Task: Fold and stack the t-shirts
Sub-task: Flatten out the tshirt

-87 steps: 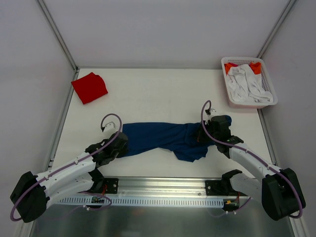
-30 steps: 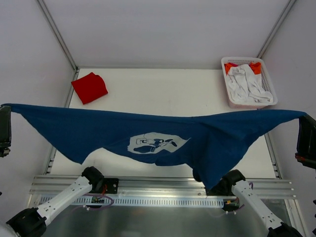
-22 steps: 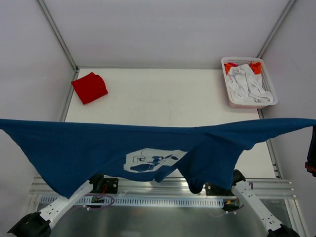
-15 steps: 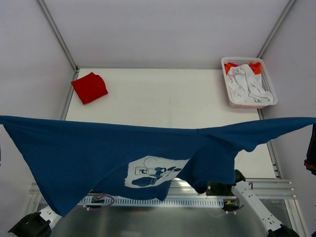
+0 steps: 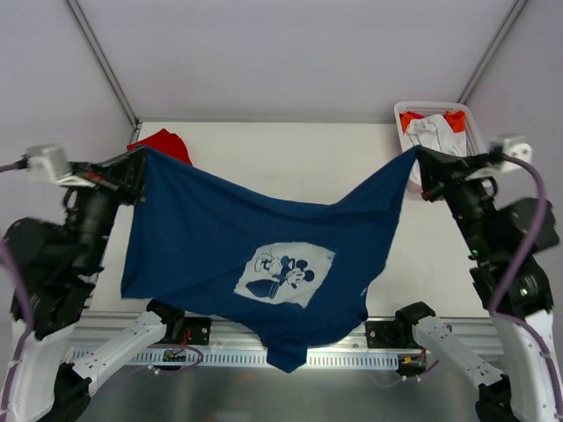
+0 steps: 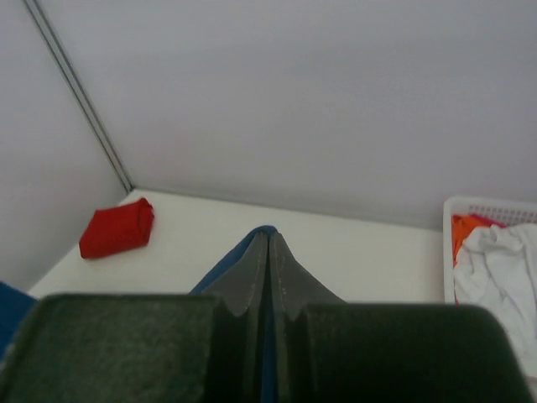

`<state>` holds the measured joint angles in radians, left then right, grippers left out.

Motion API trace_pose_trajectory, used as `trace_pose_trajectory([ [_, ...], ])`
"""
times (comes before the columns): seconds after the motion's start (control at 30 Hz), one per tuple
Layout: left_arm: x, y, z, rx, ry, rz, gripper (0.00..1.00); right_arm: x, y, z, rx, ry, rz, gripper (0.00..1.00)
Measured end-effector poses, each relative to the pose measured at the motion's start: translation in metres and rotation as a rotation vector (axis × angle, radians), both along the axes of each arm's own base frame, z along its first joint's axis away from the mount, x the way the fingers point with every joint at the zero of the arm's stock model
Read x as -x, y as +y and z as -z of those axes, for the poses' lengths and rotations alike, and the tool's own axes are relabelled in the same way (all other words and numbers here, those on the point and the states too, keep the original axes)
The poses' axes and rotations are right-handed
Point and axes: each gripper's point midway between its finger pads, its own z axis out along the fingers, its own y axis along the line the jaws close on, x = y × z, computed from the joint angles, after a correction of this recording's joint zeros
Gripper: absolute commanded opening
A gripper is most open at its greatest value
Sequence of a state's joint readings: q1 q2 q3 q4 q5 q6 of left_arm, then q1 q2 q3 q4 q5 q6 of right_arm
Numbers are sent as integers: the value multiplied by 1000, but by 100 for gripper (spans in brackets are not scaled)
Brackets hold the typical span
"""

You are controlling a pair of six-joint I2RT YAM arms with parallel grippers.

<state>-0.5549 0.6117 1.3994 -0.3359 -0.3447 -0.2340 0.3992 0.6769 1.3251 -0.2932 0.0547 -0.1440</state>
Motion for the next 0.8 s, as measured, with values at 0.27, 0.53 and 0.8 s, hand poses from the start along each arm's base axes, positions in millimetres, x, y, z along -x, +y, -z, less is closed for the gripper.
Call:
trace_pose_trajectory([
  [0.27, -90, -47, 91, -147, 225, -40, 0, -74, 29, 90, 102, 243, 10, 0],
  [0.53, -154, -48, 160, -210, 375, -128, 0, -137, 41, 164, 174, 413, 49, 0],
  [0.8, -202, -29, 199, -202, 445, -209, 0, -184, 29, 219, 200, 525, 122, 0],
])
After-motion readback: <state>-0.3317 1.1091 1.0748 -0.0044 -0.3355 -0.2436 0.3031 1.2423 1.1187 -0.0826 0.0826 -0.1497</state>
